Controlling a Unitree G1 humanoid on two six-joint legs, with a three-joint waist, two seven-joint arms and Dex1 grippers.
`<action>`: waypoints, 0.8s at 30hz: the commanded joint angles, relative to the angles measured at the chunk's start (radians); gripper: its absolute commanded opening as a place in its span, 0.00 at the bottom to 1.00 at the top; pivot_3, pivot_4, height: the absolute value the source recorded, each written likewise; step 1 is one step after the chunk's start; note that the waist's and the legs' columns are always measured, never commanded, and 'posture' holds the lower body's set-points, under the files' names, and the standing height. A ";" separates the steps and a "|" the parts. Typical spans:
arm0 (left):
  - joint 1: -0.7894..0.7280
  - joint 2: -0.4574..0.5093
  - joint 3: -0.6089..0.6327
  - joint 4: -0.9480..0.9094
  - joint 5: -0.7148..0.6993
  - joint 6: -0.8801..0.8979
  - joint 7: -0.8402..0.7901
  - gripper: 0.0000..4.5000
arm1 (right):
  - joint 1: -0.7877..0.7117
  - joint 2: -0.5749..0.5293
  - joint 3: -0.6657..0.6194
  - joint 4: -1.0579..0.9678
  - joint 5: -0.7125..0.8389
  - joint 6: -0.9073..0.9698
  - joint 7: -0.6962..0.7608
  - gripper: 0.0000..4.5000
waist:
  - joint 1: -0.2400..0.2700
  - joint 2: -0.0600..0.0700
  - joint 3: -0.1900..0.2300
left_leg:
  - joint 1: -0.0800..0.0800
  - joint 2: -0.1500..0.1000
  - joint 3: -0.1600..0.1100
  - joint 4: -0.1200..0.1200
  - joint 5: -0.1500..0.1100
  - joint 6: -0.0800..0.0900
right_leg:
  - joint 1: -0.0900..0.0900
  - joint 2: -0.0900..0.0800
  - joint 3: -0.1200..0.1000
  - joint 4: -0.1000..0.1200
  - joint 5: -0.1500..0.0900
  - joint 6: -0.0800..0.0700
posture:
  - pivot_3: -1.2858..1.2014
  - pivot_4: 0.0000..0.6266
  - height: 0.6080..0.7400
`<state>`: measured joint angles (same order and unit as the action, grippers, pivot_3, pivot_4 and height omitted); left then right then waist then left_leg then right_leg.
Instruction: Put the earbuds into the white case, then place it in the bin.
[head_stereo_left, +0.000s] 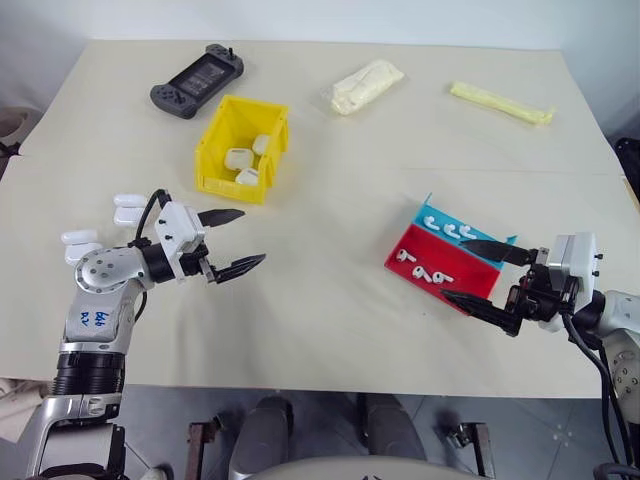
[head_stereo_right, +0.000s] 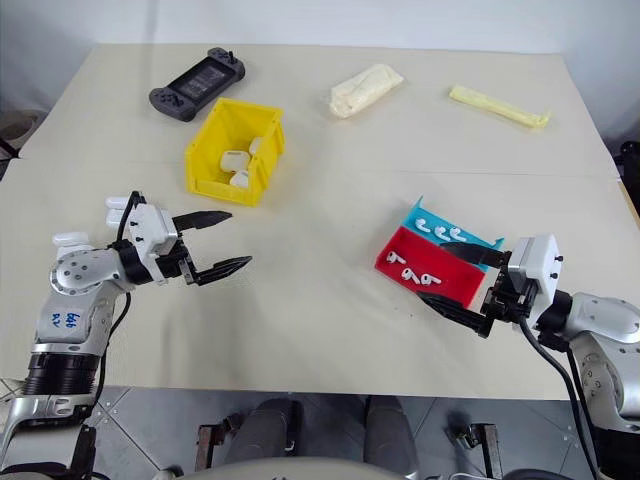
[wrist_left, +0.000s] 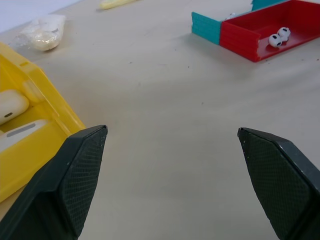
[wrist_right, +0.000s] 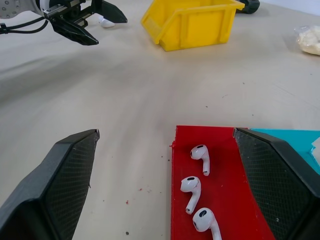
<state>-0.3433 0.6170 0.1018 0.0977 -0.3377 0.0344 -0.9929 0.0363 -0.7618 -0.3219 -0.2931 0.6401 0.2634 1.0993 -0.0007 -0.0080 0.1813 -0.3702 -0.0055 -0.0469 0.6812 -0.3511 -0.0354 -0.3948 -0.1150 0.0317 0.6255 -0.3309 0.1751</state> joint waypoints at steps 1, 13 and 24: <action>-0.016 0.005 0.017 -0.024 0.005 -0.029 0.018 0.99 | -0.003 -0.007 -0.016 -0.028 0.015 -0.001 0.001 1.00 | 0.000 0.000 0.000 | 0.000 0.000 0.000 0.000 0.000 0.000 | 0.000 0.000 0.000 0.000 0.000 0.000 | 0.52 0.24 1.00; 0.011 0.009 0.044 -0.034 -0.013 0.009 0.042 0.99 | -0.038 0.002 0.011 -0.010 0.015 0.004 0.016 1.00 | 0.000 0.000 0.000 | 0.000 0.000 0.000 0.000 0.000 0.000 | 0.000 0.000 0.000 0.000 0.000 0.000 | 0.52 0.24 1.00; 0.330 -0.044 0.308 -0.282 -0.045 0.257 0.395 0.99 | -0.192 0.119 0.179 -0.073 0.030 -0.002 -0.005 1.00 | -0.010 0.000 0.000 | 0.000 0.001 -0.007 -0.001 0.000 0.000 | -0.001 -0.001 0.002 0.000 0.000 0.000 | 0.52 0.24 1.00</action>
<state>-0.0490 0.5830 0.3508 -0.1060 -0.3576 0.2410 -0.6668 -0.1437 -0.6524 -0.1540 -0.3229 0.6496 0.2711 1.0989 -0.0106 -0.0079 0.1812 -0.3697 -0.0044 -0.0540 0.6807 -0.3516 -0.0359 -0.3961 -0.1159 0.0338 0.6255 -0.3309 0.1750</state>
